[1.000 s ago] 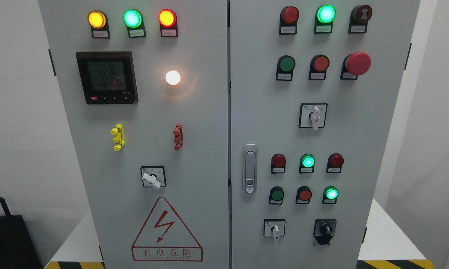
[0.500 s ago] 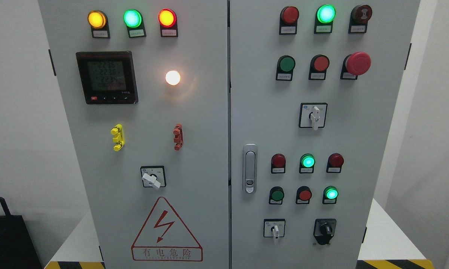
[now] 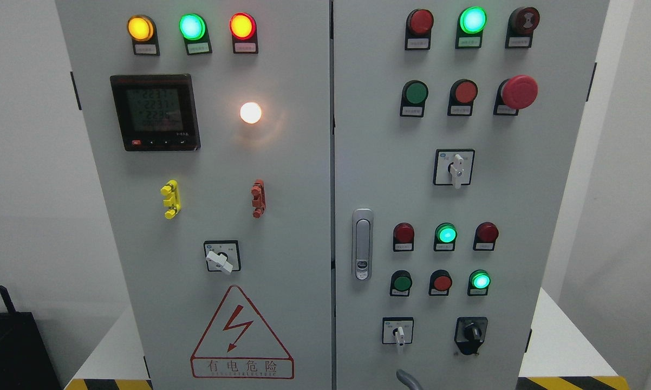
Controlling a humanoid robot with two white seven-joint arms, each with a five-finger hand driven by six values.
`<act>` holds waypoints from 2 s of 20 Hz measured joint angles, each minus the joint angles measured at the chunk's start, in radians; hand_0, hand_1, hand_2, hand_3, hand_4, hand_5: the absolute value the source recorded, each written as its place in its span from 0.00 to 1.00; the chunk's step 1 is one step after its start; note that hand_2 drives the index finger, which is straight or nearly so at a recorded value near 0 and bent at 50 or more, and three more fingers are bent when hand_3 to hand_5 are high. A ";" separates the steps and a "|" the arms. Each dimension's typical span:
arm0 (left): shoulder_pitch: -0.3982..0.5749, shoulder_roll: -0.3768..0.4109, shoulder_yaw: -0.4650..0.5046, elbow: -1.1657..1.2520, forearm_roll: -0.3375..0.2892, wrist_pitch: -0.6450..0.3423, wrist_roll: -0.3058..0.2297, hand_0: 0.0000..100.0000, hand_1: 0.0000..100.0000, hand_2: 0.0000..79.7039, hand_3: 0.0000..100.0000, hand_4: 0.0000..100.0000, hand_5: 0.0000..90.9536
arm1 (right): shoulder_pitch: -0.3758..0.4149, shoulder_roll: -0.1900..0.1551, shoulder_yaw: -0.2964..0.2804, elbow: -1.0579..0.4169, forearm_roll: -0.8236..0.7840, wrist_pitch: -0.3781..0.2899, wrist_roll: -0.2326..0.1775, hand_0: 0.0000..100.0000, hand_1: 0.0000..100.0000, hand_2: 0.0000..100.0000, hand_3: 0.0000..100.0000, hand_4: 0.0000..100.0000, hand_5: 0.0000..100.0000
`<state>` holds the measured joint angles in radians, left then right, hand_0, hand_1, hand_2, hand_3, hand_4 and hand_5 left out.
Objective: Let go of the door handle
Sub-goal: 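Raise the right hand from below toward the silver door handle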
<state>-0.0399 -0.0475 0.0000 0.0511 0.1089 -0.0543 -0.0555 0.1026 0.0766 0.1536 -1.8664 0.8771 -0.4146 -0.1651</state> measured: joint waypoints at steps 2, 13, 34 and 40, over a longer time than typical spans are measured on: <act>0.000 0.000 0.000 0.000 0.000 0.000 0.000 0.12 0.39 0.00 0.00 0.00 0.00 | -0.022 0.006 0.002 0.002 0.068 0.029 -0.009 0.33 0.12 0.00 0.74 0.71 0.86; 0.000 0.000 0.000 0.000 0.000 0.000 0.000 0.12 0.39 0.00 0.00 0.00 0.00 | -0.178 0.025 0.038 0.028 0.281 0.219 -0.012 0.36 0.15 0.00 0.81 0.80 0.99; 0.000 0.000 0.000 0.000 0.000 0.000 0.000 0.12 0.39 0.00 0.00 0.00 0.00 | -0.334 0.035 0.067 0.105 0.358 0.314 0.061 0.38 0.17 0.00 0.81 0.80 0.99; 0.000 0.000 0.000 0.000 0.000 0.000 0.000 0.12 0.39 0.00 0.00 0.00 0.00 | -0.355 0.036 0.067 0.117 0.361 0.324 0.085 0.39 0.17 0.00 0.82 0.80 0.99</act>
<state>-0.0399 -0.0475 0.0000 0.0513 0.1089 -0.0543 -0.0554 -0.2525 0.1123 0.2210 -1.7499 1.2377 -0.0906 -0.0798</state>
